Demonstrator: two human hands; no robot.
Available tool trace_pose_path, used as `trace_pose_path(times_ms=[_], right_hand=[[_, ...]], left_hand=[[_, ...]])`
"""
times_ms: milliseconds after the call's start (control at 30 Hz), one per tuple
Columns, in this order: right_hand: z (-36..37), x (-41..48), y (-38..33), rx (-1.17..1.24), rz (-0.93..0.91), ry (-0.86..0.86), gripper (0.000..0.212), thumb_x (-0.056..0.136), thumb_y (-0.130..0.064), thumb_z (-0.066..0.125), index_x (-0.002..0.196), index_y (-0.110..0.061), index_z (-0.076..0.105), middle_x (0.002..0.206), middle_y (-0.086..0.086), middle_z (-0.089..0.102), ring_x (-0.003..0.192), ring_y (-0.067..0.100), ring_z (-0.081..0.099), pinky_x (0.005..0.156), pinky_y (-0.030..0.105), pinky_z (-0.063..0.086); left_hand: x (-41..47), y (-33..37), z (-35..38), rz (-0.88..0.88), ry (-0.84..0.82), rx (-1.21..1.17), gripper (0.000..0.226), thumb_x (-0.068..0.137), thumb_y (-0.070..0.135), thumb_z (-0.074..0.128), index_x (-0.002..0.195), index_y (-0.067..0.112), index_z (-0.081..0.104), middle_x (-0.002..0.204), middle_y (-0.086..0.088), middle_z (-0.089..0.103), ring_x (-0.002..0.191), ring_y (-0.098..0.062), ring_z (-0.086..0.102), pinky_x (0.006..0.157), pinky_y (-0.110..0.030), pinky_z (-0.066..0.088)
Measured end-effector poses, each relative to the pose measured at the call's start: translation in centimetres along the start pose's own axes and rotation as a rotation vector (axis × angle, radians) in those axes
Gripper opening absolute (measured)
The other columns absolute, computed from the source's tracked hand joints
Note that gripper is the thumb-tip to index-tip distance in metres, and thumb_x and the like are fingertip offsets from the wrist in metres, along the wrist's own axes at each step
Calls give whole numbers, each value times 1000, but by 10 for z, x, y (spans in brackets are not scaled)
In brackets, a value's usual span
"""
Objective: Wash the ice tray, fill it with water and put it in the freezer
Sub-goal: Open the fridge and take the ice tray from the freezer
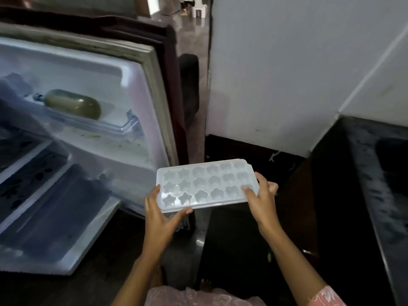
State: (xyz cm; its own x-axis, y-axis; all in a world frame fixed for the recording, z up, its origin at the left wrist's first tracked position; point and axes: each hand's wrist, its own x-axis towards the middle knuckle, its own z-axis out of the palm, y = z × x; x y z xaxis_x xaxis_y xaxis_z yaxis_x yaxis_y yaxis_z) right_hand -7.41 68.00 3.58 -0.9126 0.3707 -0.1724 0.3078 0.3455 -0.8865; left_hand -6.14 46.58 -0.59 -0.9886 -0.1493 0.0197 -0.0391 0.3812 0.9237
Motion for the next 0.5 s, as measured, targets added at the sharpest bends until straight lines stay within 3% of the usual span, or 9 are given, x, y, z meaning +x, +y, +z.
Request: trace_pose_path(times_ms=[67, 200, 333, 433, 500], right_hand=[[-18, 2, 6, 21, 17, 55, 45, 95, -13, 48, 137, -15, 36, 118, -1, 23, 101, 9, 38, 86, 19, 35], [-52, 11, 16, 45, 60, 189, 44, 95, -12, 47, 137, -15, 37, 117, -1, 22, 99, 11, 41, 84, 20, 36], [-87, 16, 26, 96, 113, 318, 44, 95, -12, 47, 137, -15, 37, 118, 1, 23, 100, 12, 42, 85, 20, 37], [-112, 17, 36, 130, 145, 417, 45, 94, -11, 48, 138, -15, 37, 121, 3, 25, 94, 8, 42, 78, 14, 37], [-130, 19, 44, 156, 175, 486, 44, 94, -7, 46, 137, -15, 38, 118, 1, 24, 90, 6, 42, 73, 11, 36]], left_hand=[[6, 11, 17, 29, -58, -5, 92, 65, 23, 80, 140, 16, 28, 136, 5, 31, 118, -3, 35, 88, -3, 30], [21, 32, 52, 87, -149, -9, 95, 63, 30, 80, 140, 14, 27, 136, 2, 31, 121, -8, 35, 101, -22, 31], [31, 54, 90, 138, -250, -25, 97, 61, 35, 80, 140, 13, 28, 133, 6, 30, 119, -5, 35, 96, -13, 30], [41, 72, 119, 179, -350, -42, 108, 54, 54, 84, 138, 14, 30, 134, 6, 32, 121, -7, 37, 98, -18, 32], [47, 83, 141, 203, -416, -45, 104, 56, 46, 85, 138, 12, 31, 136, 4, 33, 120, -7, 38, 96, -17, 33]])
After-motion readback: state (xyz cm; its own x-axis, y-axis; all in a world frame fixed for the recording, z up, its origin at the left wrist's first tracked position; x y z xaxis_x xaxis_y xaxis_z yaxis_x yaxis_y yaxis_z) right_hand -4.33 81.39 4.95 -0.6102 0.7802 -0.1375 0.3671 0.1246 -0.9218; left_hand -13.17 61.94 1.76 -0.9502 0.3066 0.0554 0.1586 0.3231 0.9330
